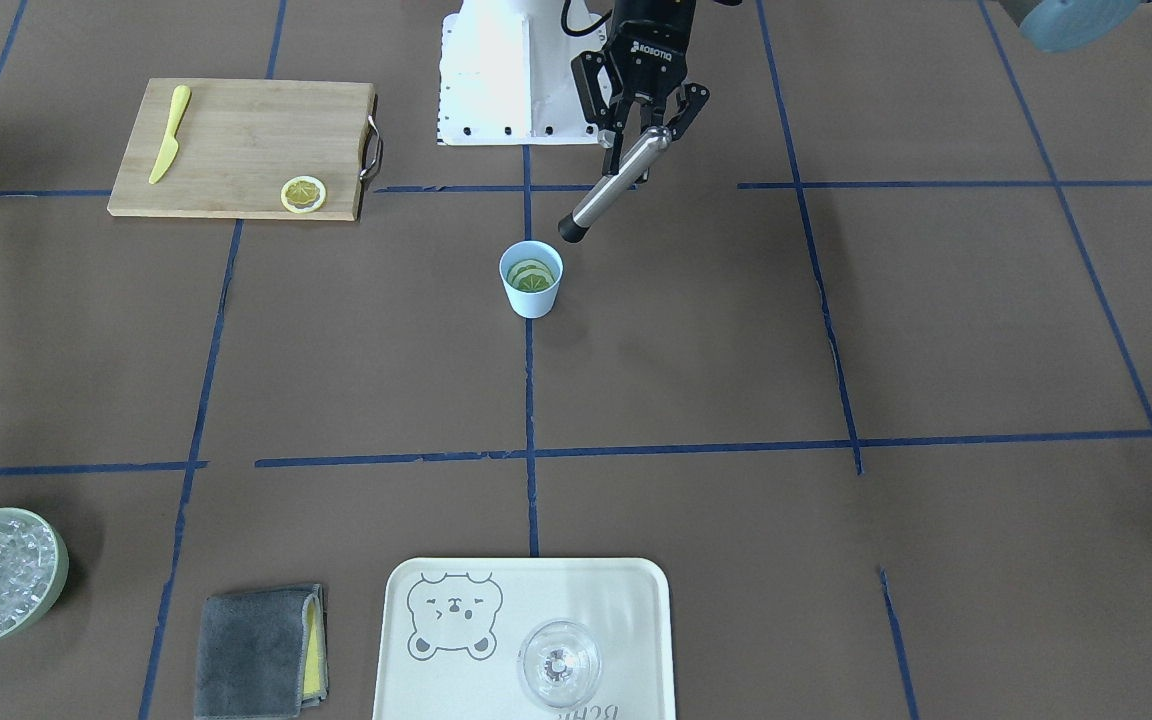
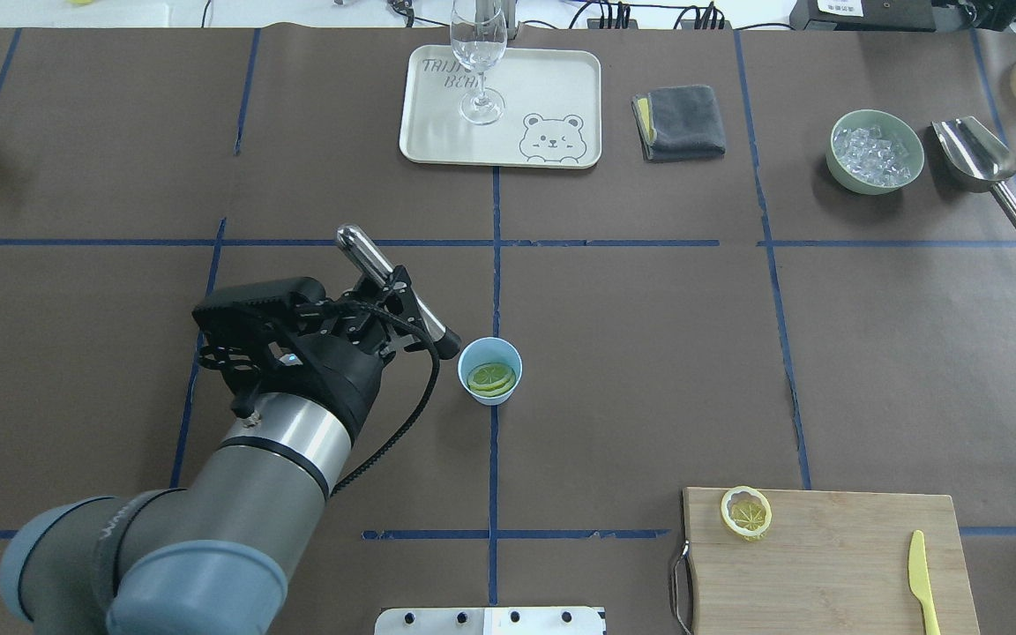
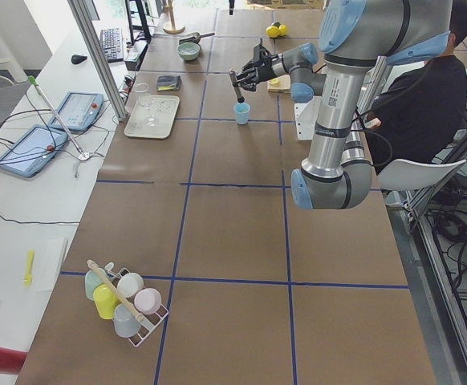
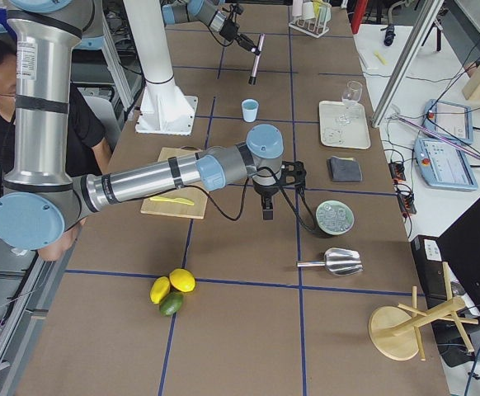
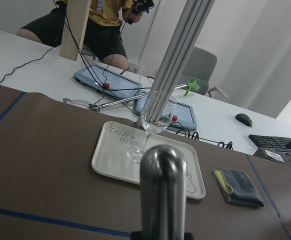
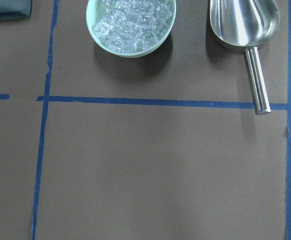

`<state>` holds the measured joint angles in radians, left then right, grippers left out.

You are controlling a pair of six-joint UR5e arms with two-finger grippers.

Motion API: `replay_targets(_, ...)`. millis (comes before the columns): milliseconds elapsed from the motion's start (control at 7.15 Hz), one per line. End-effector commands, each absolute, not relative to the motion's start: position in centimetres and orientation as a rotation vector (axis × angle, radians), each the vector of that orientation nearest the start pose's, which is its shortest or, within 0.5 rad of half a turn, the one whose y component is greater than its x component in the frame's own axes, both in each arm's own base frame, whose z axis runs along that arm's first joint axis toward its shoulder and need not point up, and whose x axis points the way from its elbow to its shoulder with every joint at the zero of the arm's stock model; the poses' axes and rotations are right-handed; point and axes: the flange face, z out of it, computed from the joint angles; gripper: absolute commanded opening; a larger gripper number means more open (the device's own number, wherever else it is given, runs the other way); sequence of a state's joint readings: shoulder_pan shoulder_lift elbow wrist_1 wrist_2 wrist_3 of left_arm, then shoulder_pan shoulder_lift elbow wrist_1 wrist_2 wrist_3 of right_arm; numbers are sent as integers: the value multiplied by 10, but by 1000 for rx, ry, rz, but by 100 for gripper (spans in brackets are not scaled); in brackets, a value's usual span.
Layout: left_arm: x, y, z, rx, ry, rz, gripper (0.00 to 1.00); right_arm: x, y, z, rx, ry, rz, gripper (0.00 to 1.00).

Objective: Squeeze lemon into cup
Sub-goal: 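Press the muddler down into the cup onto the lemon slice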

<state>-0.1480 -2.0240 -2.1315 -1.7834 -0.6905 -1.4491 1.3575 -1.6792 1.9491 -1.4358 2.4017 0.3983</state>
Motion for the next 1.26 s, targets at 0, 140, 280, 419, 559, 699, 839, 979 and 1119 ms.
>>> replay_targets(0, 497, -278, 136, 909, 1003, -536, 0, -37, -453, 503, 116, -894, 6, 100)
replay_targets(140, 505, -279, 138, 910, 992, -529, 0, -37, -453, 503, 116, -895, 6, 100)
replay_targets(280, 505, -279, 139, 910, 989, -523, 0, -37, -452, 503, 114, -895, 7, 100)
replay_targets(419, 507, -278, 139, 908, 989, -517, 0, -37, -451, 503, 114, -895, 7, 100)
replay_targets(559, 518, -279, 142, 907, 977, -509, 0, -36, -449, 502, 116, -895, 6, 100)
replay_targets(699, 527, -280, 143, 906, 990, -515, 0, -36, -449, 502, 115, -896, 7, 100)
replay_targets(839, 533, -281, 147, 904, 992, -515, 0, -36, -448, 500, 117, -898, 6, 100)
replay_targets(979, 539, -281, 153, 905, 977, -508, 0, -36, -447, 500, 118, -896, 6, 100)
replay_targets(1119, 547, -282, 160, 905, 968, -503, 0, -36, -448, 501, 116, -896, 7, 100)
